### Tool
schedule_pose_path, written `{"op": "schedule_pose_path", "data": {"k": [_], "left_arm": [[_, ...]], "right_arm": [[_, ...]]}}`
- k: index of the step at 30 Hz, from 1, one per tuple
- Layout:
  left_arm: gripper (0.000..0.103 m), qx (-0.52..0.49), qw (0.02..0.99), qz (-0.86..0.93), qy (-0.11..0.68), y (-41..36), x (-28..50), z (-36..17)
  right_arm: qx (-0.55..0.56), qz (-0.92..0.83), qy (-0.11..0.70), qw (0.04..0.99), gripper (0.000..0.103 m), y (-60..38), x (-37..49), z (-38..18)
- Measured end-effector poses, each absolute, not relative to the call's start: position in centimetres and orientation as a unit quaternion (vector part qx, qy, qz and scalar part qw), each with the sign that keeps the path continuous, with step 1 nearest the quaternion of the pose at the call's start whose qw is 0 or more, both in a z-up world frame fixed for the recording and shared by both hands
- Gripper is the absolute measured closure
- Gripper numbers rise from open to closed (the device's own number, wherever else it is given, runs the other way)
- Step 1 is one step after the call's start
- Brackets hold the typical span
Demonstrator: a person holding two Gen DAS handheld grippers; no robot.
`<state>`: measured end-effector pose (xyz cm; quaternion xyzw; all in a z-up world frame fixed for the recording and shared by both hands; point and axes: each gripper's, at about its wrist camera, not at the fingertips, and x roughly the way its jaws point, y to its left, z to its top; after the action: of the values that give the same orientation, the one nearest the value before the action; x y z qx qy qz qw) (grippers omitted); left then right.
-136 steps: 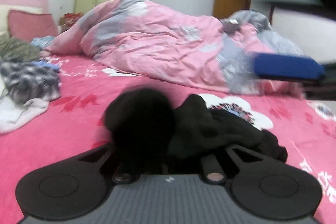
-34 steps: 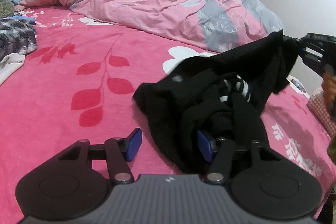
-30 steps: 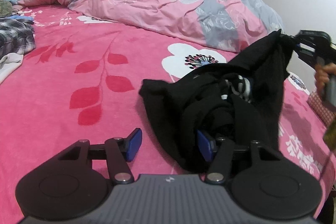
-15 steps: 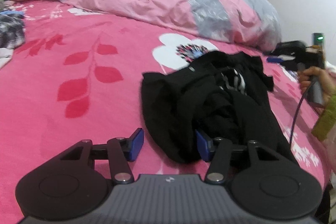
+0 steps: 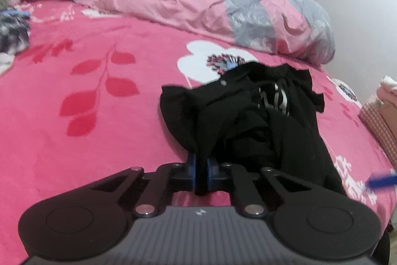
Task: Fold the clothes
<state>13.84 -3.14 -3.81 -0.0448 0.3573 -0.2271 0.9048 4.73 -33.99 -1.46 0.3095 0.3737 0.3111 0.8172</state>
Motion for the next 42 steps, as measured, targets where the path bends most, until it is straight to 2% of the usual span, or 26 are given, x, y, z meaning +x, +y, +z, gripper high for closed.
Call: {"op": "schedule_pose_path", "data": {"k": [3, 8, 9, 10, 12, 19, 30, 33, 36, 37, 38, 40, 42], "left_arm": [[0.096, -0.032, 0.921, -0.216, 0.323, -3.0, 13.2, -1.7], [0.096, -0.001, 0.948, -0.196, 0.252, -2.4, 12.7, 2.8], [0.096, 0.01, 0.953, -0.189, 0.237, -2.3, 12.8, 3.7], [0.096, 0.029, 0.958, -0.179, 0.223, -2.2, 13.1, 4.4], [0.096, 0.064, 0.966, -0.157, 0.196, -2.1, 13.9, 5.7], [0.096, 0.126, 0.968, -0.089, 0.196, -0.4, 21.8, 6.3], [0.096, 0.155, 0.955, -0.034, 0.252, -0.1, 33.5, 0.4], [0.094, 0.157, 0.944, -0.033, 0.29, -0.9, 35.4, -2.0], [0.084, 0.143, 0.93, -0.041, 0.337, -0.8, 35.8, -3.6], [0.074, 0.138, 0.93, -0.042, 0.338, -0.6, 35.3, -3.3], [0.055, 0.133, 0.93, -0.043, 0.34, -0.5, 34.9, -3.1], [0.034, 0.118, 0.932, -0.044, 0.341, 0.1, 33.6, -2.1], [0.031, 0.099, 0.935, -0.047, 0.339, 0.9, 31.9, -0.5]], "right_arm": [[0.252, 0.244, 0.399, 0.847, 0.022, -30.7, 3.8, -3.6], [0.282, 0.248, 0.376, 0.847, 0.021, -28.1, 3.5, -5.9], [0.281, 0.245, 0.369, 0.852, 0.026, -28.0, 3.5, -6.2], [0.272, 0.24, 0.364, 0.858, 0.05, -27.9, 3.5, -6.3], [0.263, 0.228, 0.365, 0.864, 0.084, -28.2, 3.2, -6.5], [0.318, 0.235, 0.365, 0.843, 0.089, -30.8, 1.7, -7.9], [0.354, 0.241, 0.361, 0.828, 0.089, -31.7, 1.3, -8.7], [0.37, 0.244, 0.358, 0.822, 0.088, -32.0, 1.1, -9.1], [0.384, 0.246, 0.355, 0.816, 0.088, -32.3, 1.0, -9.5], [0.383, 0.246, 0.354, 0.817, 0.087, -32.3, 0.9, -9.4], [0.382, 0.245, 0.354, 0.818, 0.086, -32.2, 0.8, -9.4], [0.38, 0.244, 0.355, 0.819, 0.084, -32.1, 0.7, -9.2], [0.381, 0.242, 0.356, 0.818, 0.082, -32.0, 1.0, -9.1]]}}
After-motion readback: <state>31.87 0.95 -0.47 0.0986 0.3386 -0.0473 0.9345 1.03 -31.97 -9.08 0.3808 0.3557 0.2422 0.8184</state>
